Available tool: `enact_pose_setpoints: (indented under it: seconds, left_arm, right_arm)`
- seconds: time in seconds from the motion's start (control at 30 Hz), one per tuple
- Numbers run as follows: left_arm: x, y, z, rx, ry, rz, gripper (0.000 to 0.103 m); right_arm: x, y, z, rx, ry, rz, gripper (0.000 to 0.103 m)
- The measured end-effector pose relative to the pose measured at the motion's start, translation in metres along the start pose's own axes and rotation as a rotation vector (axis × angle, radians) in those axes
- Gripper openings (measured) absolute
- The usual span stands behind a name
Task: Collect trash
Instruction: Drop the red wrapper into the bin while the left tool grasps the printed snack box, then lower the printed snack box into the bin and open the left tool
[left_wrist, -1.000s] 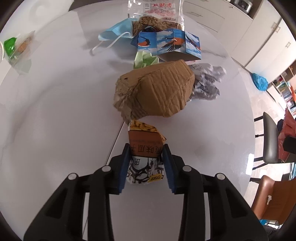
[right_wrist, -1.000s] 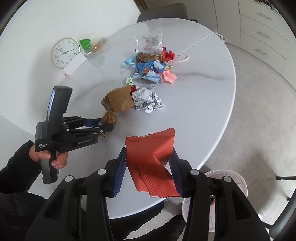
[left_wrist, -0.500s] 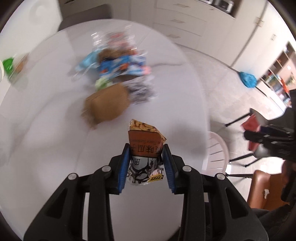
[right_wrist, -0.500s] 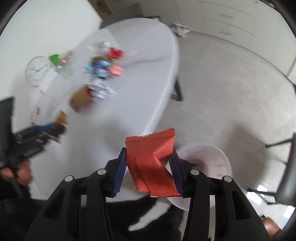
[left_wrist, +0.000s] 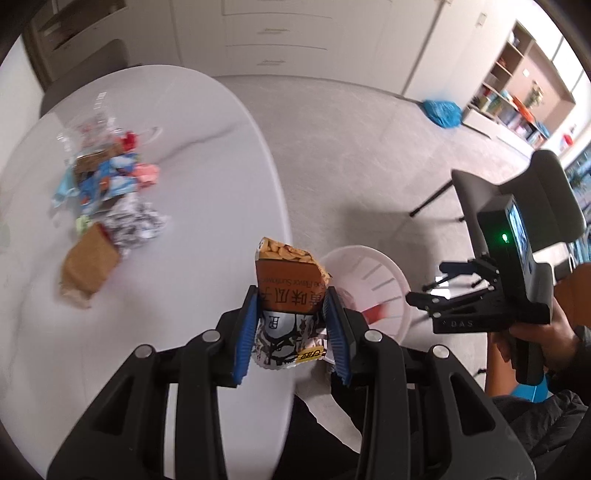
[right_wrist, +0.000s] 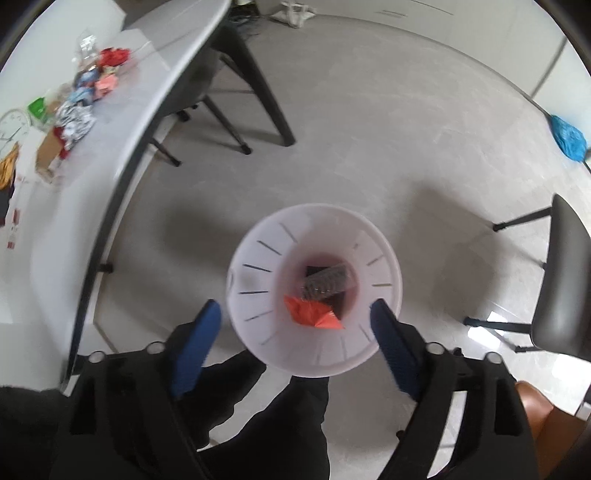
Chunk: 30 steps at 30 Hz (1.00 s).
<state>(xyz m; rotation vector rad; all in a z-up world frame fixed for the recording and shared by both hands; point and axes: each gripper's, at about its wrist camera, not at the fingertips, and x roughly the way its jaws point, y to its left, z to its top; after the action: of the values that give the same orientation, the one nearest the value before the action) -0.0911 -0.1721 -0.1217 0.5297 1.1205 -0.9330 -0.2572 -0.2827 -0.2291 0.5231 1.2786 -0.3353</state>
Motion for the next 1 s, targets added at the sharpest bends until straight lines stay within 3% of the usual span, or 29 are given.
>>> enact_pose_setpoints:
  seconds: [0.27, 0.37, 0.47, 0.53, 0.7, 1.0]
  left_arm:
    - [0.026, -0.055, 0.011, 0.078, 0.040, -0.057, 0.035]
    - [0.038, -0.069, 0.017, 0.097, 0.053, -0.073, 0.039]
    - [0.043, -0.083, 0.020, 0.116, 0.064, -0.085, 0.057]
    - [0.042, -0.091, 0.021, 0.137, 0.053, -0.078, 0.081]
    - [0.028, -0.095, 0.022, 0.152, 0.005, -0.070, 0.093]
    - [0.002, -0.083, 0.022, 0.140, -0.036, -0.013, 0.094]
  right_arm:
    - [-0.042, -0.035, -0.001, 0.067, -0.055, -0.041, 0.100]
    - [-0.061, -0.048, 0.000, 0.094, -0.079, -0.011, 0.100]
    - [-0.075, -0.049, 0.001, 0.096, -0.100, -0.003, 0.100]
    - [-0.080, -0.051, 0.005, 0.092, -0.104, -0.015, 0.100]
    - [-0.091, -0.048, 0.010, 0.097, -0.120, -0.027, 0.100]
    - [-0.118, -0.029, 0.019, 0.078, -0.188, -0.046, 0.100]
